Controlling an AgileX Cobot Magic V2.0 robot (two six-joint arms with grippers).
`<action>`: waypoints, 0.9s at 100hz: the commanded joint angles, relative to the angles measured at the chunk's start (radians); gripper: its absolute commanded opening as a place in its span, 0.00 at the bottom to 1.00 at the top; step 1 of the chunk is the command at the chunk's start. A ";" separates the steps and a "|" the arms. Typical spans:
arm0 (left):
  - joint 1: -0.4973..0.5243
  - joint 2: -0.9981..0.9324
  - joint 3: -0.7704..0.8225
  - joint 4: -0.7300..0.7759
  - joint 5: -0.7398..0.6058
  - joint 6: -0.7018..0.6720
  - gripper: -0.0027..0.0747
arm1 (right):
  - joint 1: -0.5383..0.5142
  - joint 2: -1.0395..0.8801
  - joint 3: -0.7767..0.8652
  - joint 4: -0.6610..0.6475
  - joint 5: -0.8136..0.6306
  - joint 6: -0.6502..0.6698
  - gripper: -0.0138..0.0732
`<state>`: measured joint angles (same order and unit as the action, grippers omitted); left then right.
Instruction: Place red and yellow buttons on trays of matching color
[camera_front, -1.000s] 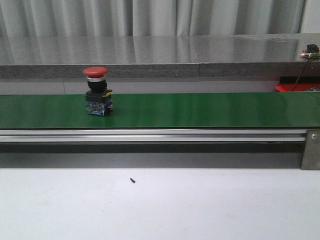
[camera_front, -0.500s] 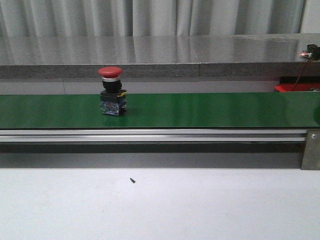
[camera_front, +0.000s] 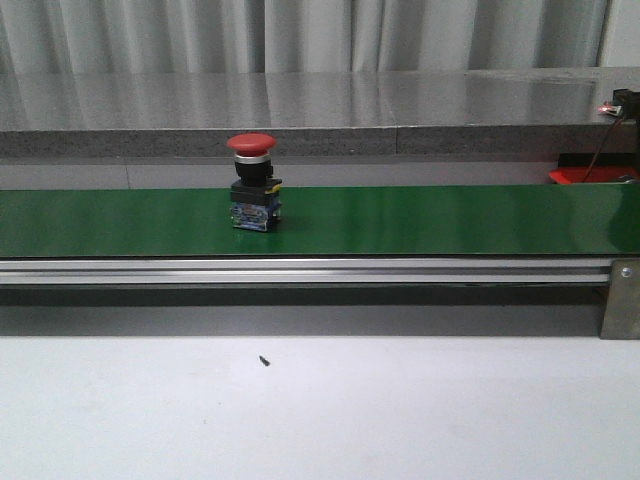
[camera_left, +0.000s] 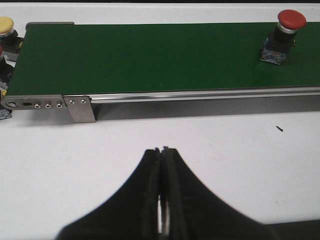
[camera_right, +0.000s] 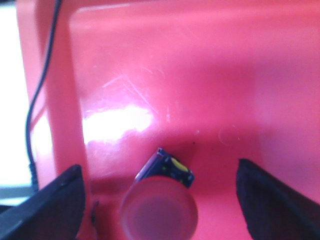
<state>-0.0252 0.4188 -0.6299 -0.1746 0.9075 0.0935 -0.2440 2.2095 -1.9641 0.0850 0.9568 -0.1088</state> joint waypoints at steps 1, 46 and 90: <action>-0.008 0.007 -0.027 -0.016 -0.059 0.000 0.01 | -0.004 -0.109 -0.038 0.003 -0.011 -0.005 0.88; -0.008 0.007 -0.027 -0.016 -0.059 0.000 0.01 | 0.158 -0.366 0.118 0.007 0.067 -0.030 0.88; -0.008 0.007 -0.027 -0.016 -0.059 0.000 0.01 | 0.433 -0.524 0.364 0.008 0.164 -0.079 0.88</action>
<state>-0.0252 0.4188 -0.6299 -0.1746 0.9092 0.0935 0.1478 1.7443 -1.5954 0.0892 1.1060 -0.1460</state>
